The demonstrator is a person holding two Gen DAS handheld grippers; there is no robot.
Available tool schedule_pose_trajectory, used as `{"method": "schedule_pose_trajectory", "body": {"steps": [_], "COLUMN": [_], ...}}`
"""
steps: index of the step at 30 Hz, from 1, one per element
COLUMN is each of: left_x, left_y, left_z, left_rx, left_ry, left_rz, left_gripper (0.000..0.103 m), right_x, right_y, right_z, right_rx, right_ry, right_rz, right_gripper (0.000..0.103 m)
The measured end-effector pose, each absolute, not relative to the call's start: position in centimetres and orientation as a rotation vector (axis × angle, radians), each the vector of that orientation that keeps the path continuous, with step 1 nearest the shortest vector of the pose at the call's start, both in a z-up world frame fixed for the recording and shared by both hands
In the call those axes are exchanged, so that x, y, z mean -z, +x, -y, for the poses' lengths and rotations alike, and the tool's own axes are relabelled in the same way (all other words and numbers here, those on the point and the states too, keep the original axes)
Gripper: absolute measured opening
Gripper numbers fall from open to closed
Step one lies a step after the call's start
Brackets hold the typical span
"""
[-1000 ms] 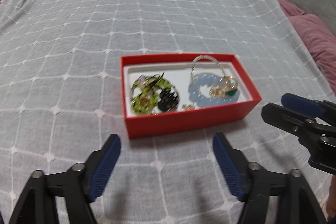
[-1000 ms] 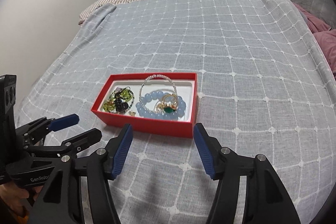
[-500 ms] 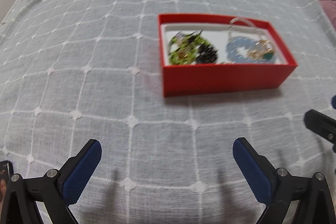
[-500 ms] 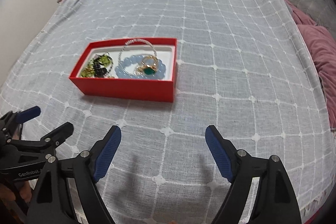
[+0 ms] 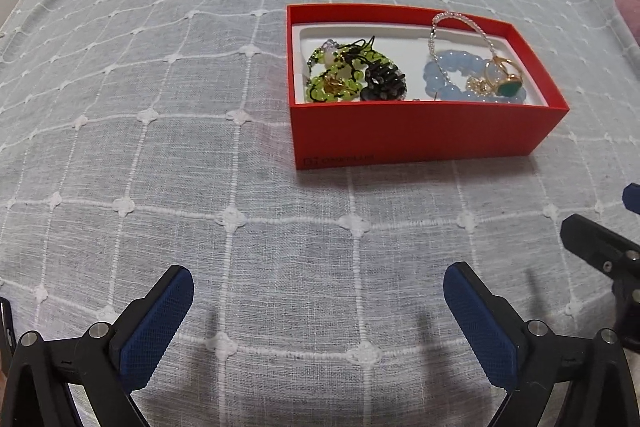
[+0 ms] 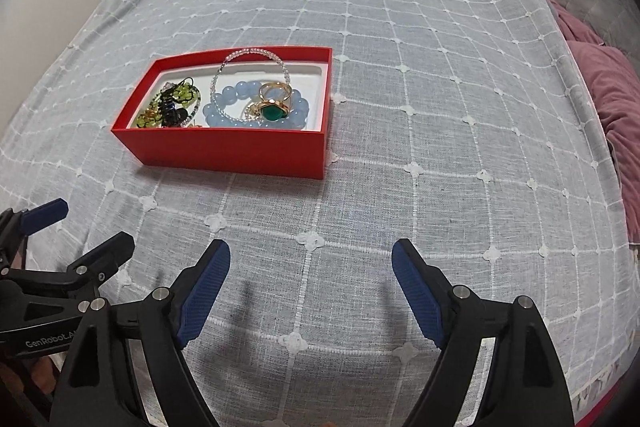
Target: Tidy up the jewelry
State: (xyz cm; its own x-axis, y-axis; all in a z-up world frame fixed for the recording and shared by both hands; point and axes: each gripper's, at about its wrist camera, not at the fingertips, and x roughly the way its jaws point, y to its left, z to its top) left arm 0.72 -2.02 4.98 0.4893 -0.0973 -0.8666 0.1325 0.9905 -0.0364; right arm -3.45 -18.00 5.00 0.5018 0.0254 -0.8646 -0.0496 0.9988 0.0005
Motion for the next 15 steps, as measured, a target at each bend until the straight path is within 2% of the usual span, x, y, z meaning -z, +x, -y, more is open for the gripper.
{"method": "schedule_pose_trajectory", "body": {"steps": [15], "left_x": [-5.18], "left_y": [0.75], "left_z": [1.98], "left_rx": [0.158], "left_ry": [0.030], "left_rz": [-1.047], "left_gripper": [0.102], "right_x": [-4.30], "right_y": [-3.16], "right_z": [17.55], "right_rx": [-0.051], "right_ry": [-0.027], "right_rz": [-1.059], "right_gripper": [0.085]}}
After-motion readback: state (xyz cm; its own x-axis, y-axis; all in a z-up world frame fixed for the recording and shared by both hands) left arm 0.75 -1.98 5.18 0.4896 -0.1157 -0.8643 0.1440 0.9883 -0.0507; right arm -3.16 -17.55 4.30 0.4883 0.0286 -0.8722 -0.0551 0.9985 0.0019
